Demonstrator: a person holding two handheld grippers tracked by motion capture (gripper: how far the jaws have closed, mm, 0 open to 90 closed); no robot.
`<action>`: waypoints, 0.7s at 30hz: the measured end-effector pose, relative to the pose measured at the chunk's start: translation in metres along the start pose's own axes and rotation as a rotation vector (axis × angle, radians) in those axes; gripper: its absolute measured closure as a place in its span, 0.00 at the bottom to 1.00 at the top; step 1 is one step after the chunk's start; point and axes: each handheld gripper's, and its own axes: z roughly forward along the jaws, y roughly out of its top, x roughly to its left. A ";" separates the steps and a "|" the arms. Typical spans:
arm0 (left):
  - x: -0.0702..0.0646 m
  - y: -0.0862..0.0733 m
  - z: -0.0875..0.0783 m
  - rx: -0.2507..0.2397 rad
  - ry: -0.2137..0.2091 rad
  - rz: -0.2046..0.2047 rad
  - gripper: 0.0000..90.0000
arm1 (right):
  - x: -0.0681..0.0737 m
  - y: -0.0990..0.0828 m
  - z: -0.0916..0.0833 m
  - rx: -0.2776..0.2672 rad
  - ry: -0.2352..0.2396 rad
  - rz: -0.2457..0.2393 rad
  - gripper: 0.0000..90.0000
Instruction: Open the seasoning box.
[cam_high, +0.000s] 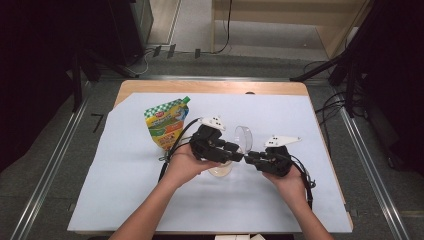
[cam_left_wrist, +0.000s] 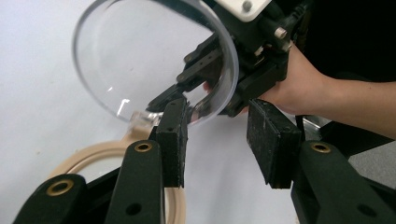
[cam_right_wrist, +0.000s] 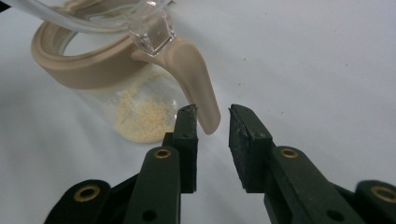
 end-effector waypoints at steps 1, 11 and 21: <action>0.001 -0.001 -0.003 0.001 0.001 -0.008 0.65 | 0.001 0.000 -0.001 0.002 0.004 0.004 0.81; 0.008 -0.013 -0.027 -0.025 0.051 -0.014 0.66 | 0.011 -0.005 -0.017 -0.046 0.053 -0.014 0.63; 0.017 -0.025 -0.061 -0.018 0.094 -0.088 0.58 | 0.031 -0.009 -0.021 -0.051 0.100 -0.012 0.49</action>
